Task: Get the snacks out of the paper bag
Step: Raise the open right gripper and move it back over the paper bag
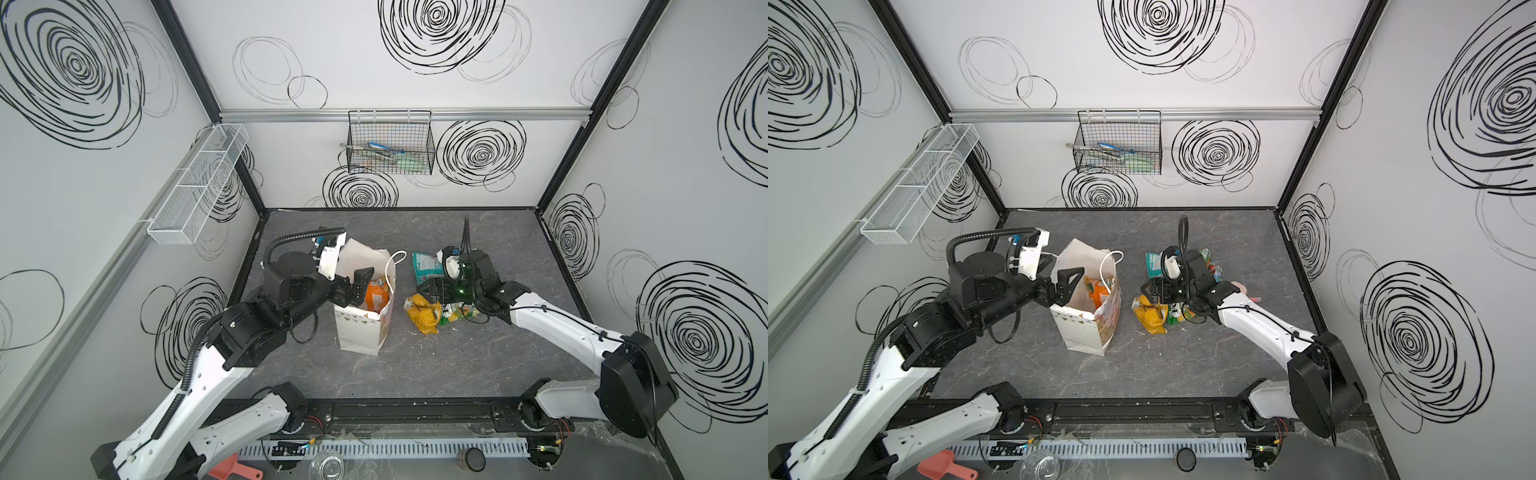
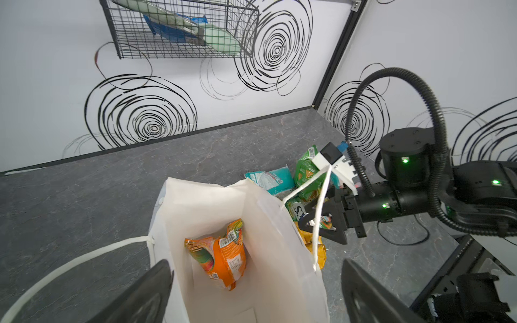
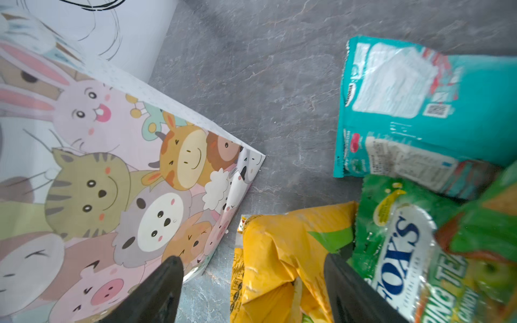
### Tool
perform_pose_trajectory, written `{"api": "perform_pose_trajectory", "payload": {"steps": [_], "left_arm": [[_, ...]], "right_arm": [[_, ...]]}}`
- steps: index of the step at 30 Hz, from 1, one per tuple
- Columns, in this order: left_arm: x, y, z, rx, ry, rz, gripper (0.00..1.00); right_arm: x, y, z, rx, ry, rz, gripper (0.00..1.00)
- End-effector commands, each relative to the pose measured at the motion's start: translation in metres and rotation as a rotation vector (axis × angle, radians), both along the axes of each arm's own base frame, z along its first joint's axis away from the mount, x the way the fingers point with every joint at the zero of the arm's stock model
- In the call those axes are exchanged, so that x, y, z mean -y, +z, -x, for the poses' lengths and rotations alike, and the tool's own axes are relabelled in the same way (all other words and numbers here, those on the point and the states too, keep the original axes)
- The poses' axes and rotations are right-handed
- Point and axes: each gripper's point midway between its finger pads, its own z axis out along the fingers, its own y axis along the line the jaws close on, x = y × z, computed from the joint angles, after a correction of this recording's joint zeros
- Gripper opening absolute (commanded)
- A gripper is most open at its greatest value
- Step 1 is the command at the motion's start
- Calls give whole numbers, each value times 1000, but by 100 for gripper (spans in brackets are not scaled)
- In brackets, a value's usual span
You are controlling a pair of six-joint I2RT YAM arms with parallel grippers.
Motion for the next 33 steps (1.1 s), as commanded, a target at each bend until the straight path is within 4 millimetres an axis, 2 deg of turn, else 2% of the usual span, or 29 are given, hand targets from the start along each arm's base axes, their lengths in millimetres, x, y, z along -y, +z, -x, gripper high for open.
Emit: {"api": "perform_pose_trajectory", "payload": {"steps": [1, 3, 5, 7, 9, 13, 17, 20, 23, 29, 33], "left_arm": [[-26, 17, -7, 64, 142, 3, 100], [-41, 14, -13, 64, 216, -22, 97], [-47, 11, -18, 50, 222, -27, 97], [-49, 4, -26, 16, 193, 4, 97], [-55, -10, -36, -46, 182, 32, 96], [-56, -33, -46, -119, 169, 61, 94], [-60, -56, -51, -163, 189, 88, 87], [-64, -70, -52, -191, 201, 108, 77], [-65, -78, -52, -204, 201, 124, 66], [-69, -87, -52, -209, 216, 119, 44], [-69, -85, -50, -195, 209, 110, 35]], "right_arm": [[9, 62, -10, 159, -44, -24, 86], [10, 100, -9, 262, -50, -62, 86], [11, 140, -6, 372, -60, -95, 85], [5, 180, 2, 470, -42, -115, 84], [-7, 210, 11, 520, 0, -126, 84], [-45, 251, 32, 571, 133, -115, 84], [-90, 269, 51, 565, 275, -110, 84], [-123, 264, 60, 528, 365, -77, 85], [-152, 249, 62, 475, 424, -16, 85], [-186, 198, 55, 374, 466, 111, 85], [-195, 150, 48, 313, 478, 186, 85]]}}
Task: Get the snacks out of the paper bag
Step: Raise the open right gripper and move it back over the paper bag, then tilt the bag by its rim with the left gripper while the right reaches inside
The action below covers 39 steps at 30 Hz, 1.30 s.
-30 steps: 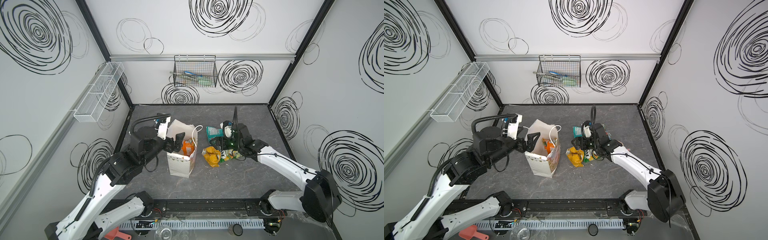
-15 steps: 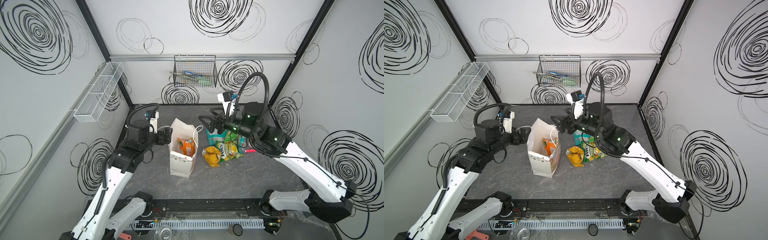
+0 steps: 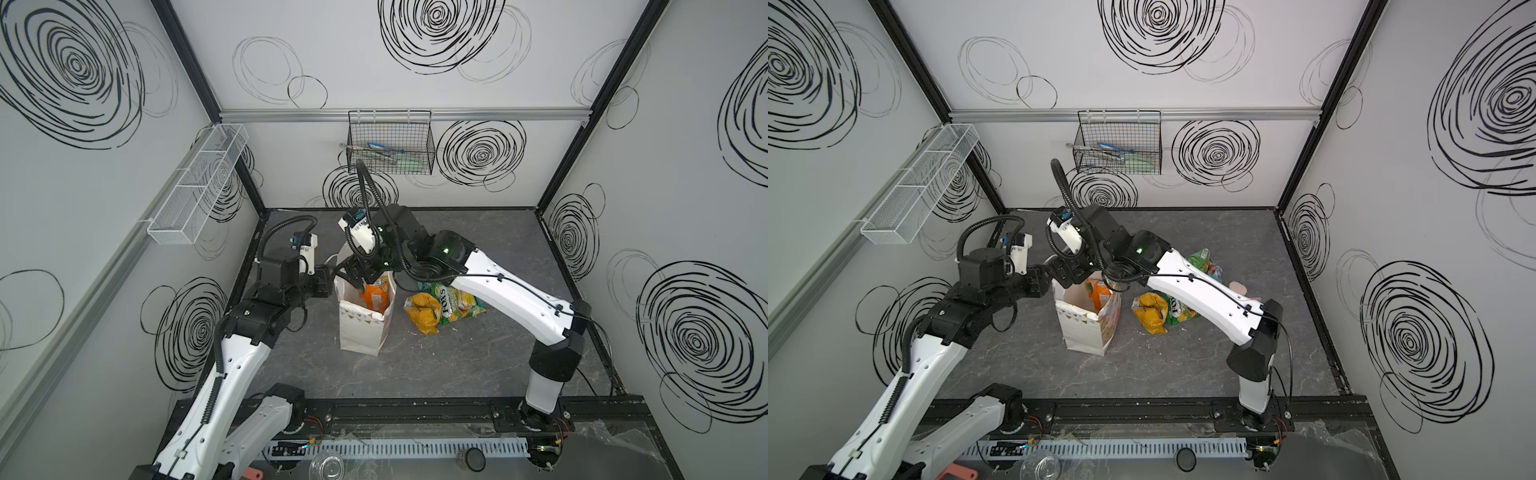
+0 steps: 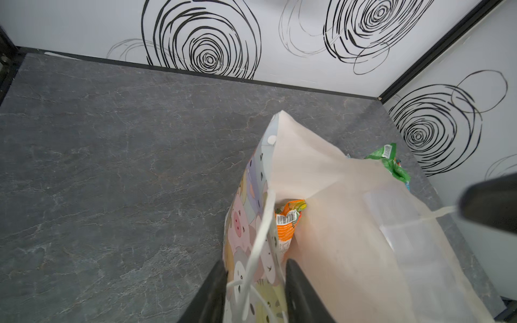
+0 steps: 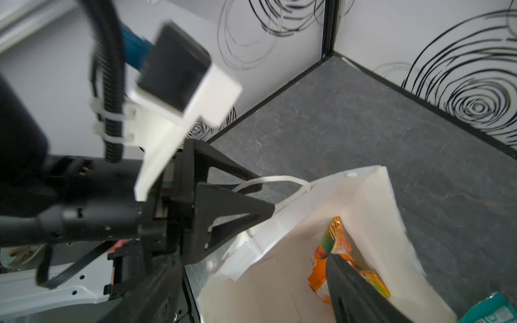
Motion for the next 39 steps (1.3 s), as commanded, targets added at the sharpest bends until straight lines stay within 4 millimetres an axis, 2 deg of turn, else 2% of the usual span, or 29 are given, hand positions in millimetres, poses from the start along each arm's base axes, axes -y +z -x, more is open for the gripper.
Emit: {"api": "perform_pose_trajectory", "payload": {"steps": [1, 4, 10, 16, 22, 27, 28, 39], "left_arm": [[0, 10, -2, 53, -8, 8, 33], [1, 10, -2, 55, -13, 2, 31], [1, 12, -3, 65, -10, -22, 25], [1, 17, -3, 75, -10, -34, 16], [2, 17, -3, 74, -12, -30, 6], [3, 17, -4, 73, -14, -28, 4], [2, 17, -4, 74, -10, -30, 0], [-2, 17, -6, 72, 8, -45, 0]], "right_arm": [[6, -31, -1, -20, -7, 92, 84], [6, -57, -8, -37, -37, 139, 82], [20, -94, -17, -40, -96, 220, 77], [26, -132, -5, -97, -58, 263, 77], [31, -163, -4, -169, -79, 357, 78], [27, -195, 6, -234, -65, 400, 77], [26, -198, 9, -234, -58, 399, 76], [26, -222, 29, -298, -16, 371, 76]]}}
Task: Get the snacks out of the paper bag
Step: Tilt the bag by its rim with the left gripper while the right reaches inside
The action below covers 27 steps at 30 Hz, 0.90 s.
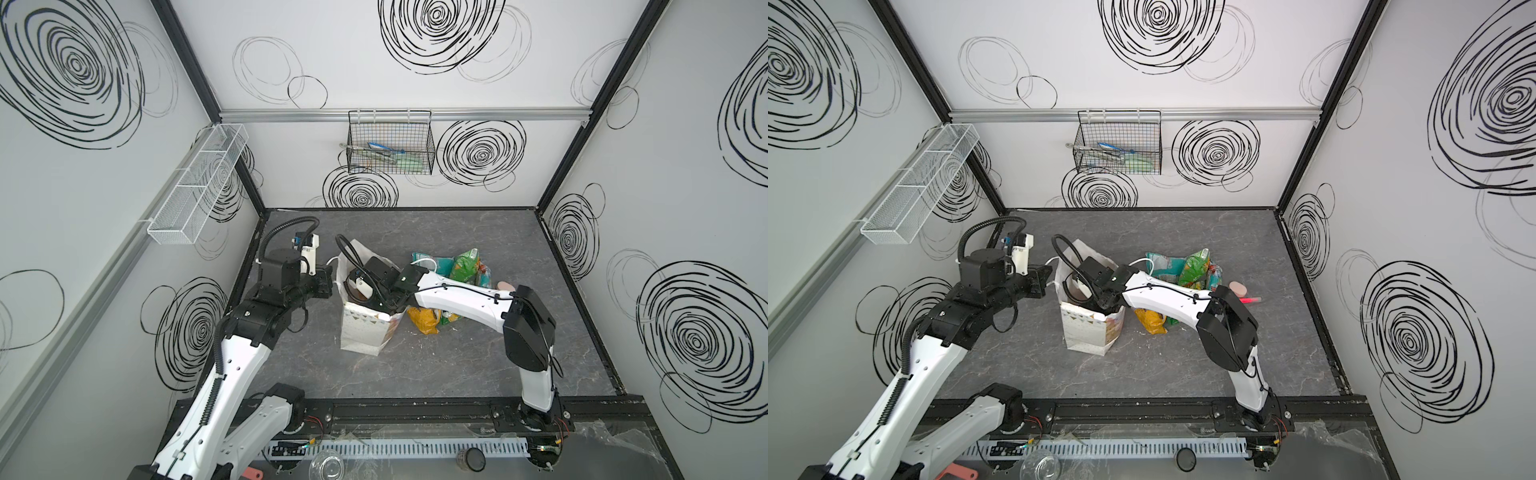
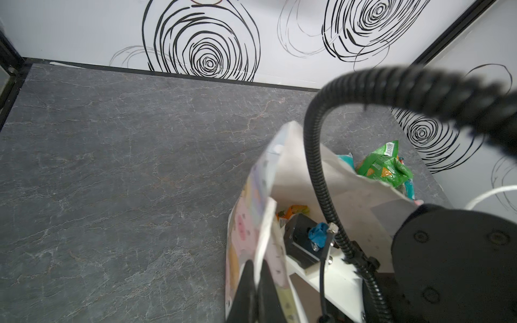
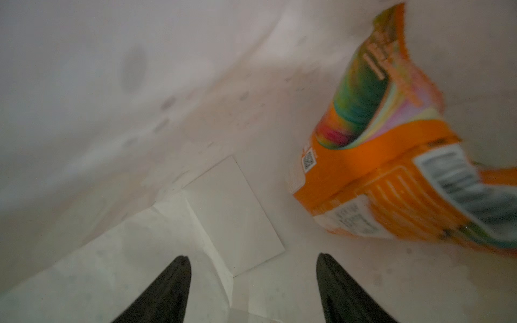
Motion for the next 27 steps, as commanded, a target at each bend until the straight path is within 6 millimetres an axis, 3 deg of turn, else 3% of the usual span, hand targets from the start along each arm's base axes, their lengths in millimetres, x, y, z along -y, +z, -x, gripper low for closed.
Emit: {"api": "perform_pose_trajectory", "payload": {"steps": [1, 6, 13, 16, 20, 27], "left_arm": [[-1, 16, -6, 56, 7, -6, 0], [0, 15, -5, 52, 4, 1, 0], [6, 19, -4, 60, -22, 26, 0], [13, 25, -2, 75, -57, 58, 0], [23, 28, 1, 86, -102, 109, 0], [30, 32, -4, 103, -122, 153, 0]], "right_arm": [[-2, -3, 10, -33, 0, -39, 76], [1, -25, 22, -96, -4, -55, 76], [-1, -46, 22, -123, -8, -36, 76], [-5, -58, 21, -139, -13, -25, 81], [-5, -82, 23, -185, -17, 28, 91], [-1, -135, 49, -321, -3, 84, 93]]}}
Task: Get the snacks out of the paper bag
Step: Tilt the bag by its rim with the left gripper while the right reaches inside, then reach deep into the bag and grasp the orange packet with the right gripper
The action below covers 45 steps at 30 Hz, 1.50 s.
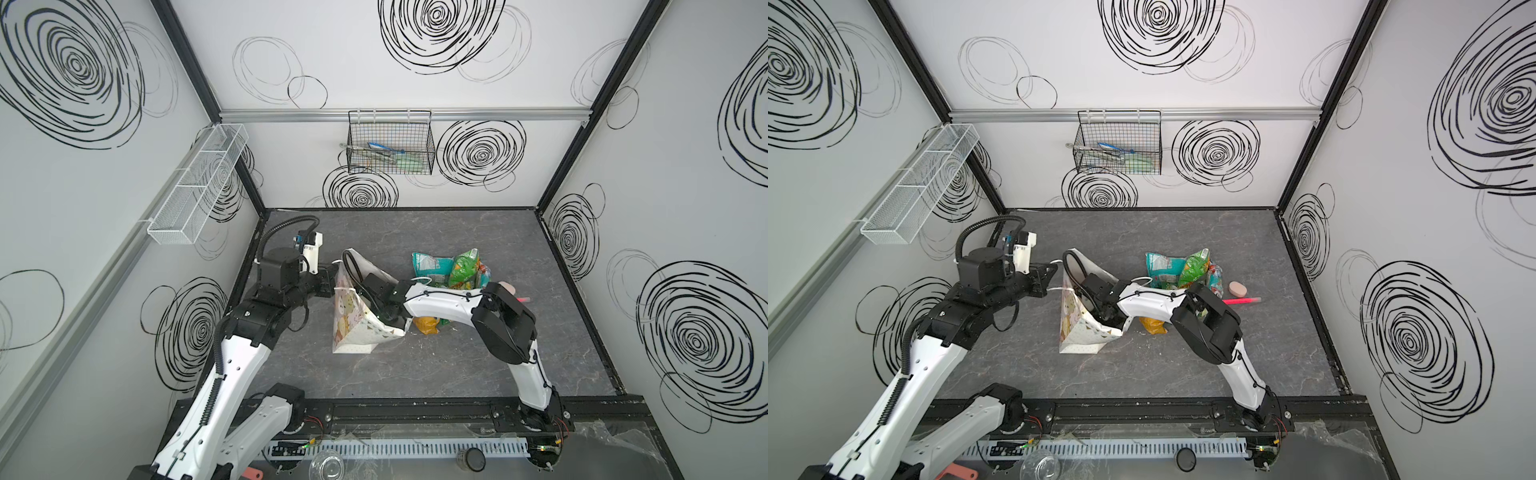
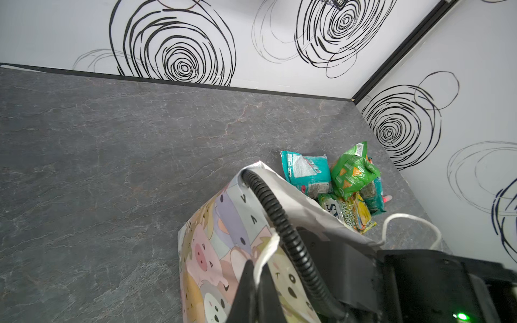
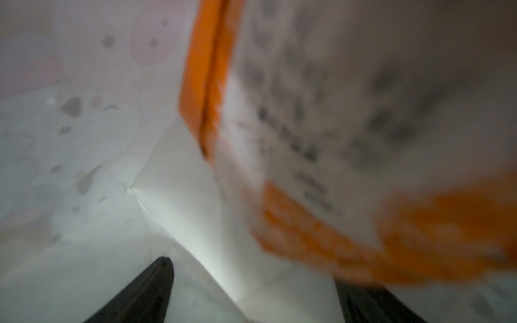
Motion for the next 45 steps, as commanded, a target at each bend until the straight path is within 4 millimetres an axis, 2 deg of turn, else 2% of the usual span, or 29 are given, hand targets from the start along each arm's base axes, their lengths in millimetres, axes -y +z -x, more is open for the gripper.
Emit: {"api": "perform_pose_trajectory", "payload": {"steps": [1, 7, 10, 11, 16, 17, 20, 24, 27, 30, 33, 36, 37, 38, 39, 40, 43, 45], "left_arm": [[11, 21, -5, 80, -39, 72, 0], [20, 24, -3, 77, -78, 111, 0], [21, 18, -2, 68, -86, 115, 0], [22, 17, -1, 66, -88, 117, 0], [21, 9, -1, 54, -83, 115, 0], [21, 11, -1, 57, -84, 116, 0], [21, 20, -1, 74, -84, 118, 0], [23, 47, 1, 127, -99, 147, 0], [22, 60, -1, 164, -94, 135, 0], [19, 50, -8, 138, -69, 98, 0], [26, 36, -9, 87, -99, 97, 0], [36, 32, -7, 79, -136, 92, 0], [38, 33, -6, 83, -141, 87, 0], [40, 35, -6, 95, -149, 82, 0], [42, 38, -6, 110, -153, 73, 0], [42, 43, -6, 130, -156, 66, 0], [41, 62, -11, 215, -154, 21, 0], [38, 81, -16, 300, -140, -28, 0]], "right_arm": [[17, -62, 33, -159, 19, 117, 91], [28, -92, 35, -189, 6, 216, 85], [28, -94, 38, -201, 14, 218, 74], [26, -90, 38, -199, 18, 211, 67], [10, -49, 22, -120, -1, 127, 23], [7, -38, 17, -97, -9, 105, 19], [-1, -5, 3, -42, -33, 38, 17], [-7, 43, -16, 37, -77, -50, 7], [-9, 82, -28, 75, -121, -143, 0], [-4, 119, -41, 126, -178, -221, 0], [0, 150, -49, 174, -210, -298, 0], [4, 173, -52, 210, -213, -372, 3], [5, 181, -53, 218, -212, -396, 6], [7, 191, -54, 231, -211, -425, 18], [8, 201, -55, 244, -207, -452, 37], [9, 213, -56, 256, -208, -476, 49], [16, 259, -58, 325, -215, -551, 61], [25, 294, -57, 383, -219, -607, 63]]}}
